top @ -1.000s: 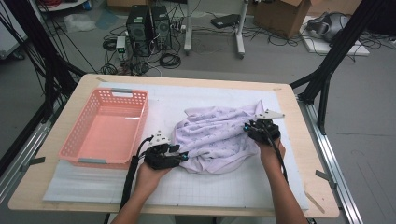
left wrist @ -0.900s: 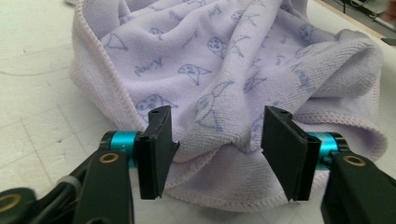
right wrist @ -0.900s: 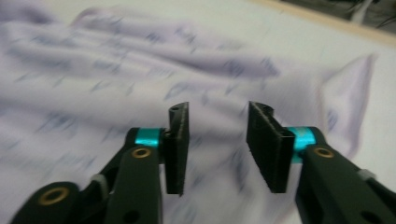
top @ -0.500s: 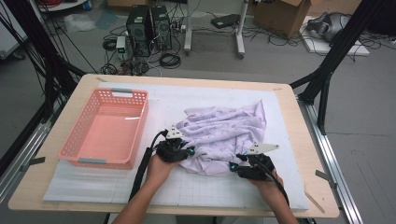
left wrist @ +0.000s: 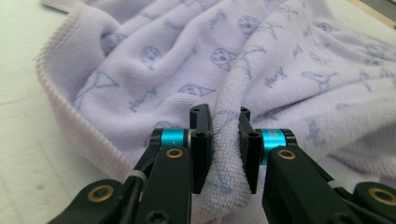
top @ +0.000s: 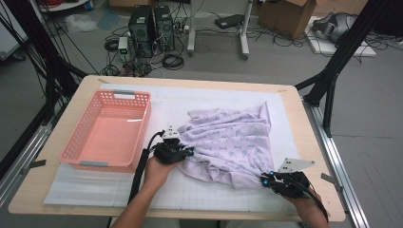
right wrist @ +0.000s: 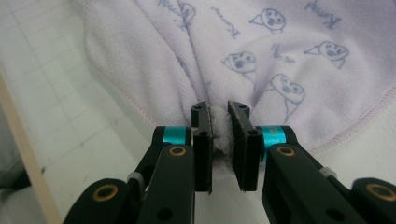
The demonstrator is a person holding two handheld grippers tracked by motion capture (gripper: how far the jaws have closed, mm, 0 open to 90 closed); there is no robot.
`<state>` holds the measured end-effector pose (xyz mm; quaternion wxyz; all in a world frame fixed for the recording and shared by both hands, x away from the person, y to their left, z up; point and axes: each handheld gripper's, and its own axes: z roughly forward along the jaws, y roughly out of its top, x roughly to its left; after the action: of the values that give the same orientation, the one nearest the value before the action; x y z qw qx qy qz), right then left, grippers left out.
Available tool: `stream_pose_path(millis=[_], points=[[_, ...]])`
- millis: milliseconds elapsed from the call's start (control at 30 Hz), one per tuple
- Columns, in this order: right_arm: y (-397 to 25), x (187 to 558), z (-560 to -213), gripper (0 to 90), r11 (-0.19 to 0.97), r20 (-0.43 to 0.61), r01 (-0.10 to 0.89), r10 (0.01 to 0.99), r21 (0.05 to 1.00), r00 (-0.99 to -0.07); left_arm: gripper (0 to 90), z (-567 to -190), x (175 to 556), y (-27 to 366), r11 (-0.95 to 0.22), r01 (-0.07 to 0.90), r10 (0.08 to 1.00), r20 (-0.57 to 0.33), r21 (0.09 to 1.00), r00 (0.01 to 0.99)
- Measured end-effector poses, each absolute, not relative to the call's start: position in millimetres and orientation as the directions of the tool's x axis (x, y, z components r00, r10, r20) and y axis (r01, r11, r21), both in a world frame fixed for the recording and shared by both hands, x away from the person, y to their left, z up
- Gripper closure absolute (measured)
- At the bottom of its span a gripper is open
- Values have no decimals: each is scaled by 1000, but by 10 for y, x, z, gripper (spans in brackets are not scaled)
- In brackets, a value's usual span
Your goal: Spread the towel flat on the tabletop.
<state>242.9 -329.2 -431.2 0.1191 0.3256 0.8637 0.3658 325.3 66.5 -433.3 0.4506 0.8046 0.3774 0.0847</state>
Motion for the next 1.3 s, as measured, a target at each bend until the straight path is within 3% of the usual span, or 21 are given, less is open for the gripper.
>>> stream_pose_path(millis=[100,167,200,367,533,667,767,833,1000,1167,1200,1267,1300], points=[[-3344,2409,-4277,698,513,17,474,666,716,-746,722,-4307,3234,668,-290,519,700,-192,804,688],[-3372,2407,-4230,609,479,18,477,692,737,-722,548,-4271,3247,708,-220,536,721,-235,815,652],[-3390,2407,-4201,596,455,23,478,706,752,-708,512,-4246,3253,737,-191,532,725,-247,825,643],[-3489,2474,-4052,549,334,41,471,780,816,-624,446,-4174,3314,733,-161,526,716,-268,835,644],[-3437,2642,-4115,541,307,55,499,808,810,-586,379,-4316,3379,445,-296,557,682,-237,776,692],[-3344,2698,-4204,538,312,62,507,803,804,-592,429,-4406,3376,255,-400,528,675,-148,749,722],[-3291,2716,-4228,537,335,54,506,791,795,-609,774,-4413,3371,200,-476,462,668,-35,748,744],[-3270,2722,-4240,538,341,52,505,788,793,-613,822,-4383,3438,211,-463,473,685,-37,750,728],[-3241,2758,-4261,535,342,51,506,789,792,-612,836,-4282,3664,348,-382,467,776,2,798,631],[-3205,2817,-4257,531,344,43,498,789,796,-614,818,-4245,3774,520,-279,468,824,-41,838,565],[-3190,2834,-4259,528,349,39,496,787,795,-616,780,-4245,3766,519,-278,472,821,-48,837,569],[-3143,2880,-4268,521,359,37,498,782,789,-623,593,-4244,3735,523,-234,481,814,-101,845,573],[-3112,2910,-4276,517,370,30,496,778,785,-628,542,-4245,3711,527,-210,481,807,-126,851,576]])
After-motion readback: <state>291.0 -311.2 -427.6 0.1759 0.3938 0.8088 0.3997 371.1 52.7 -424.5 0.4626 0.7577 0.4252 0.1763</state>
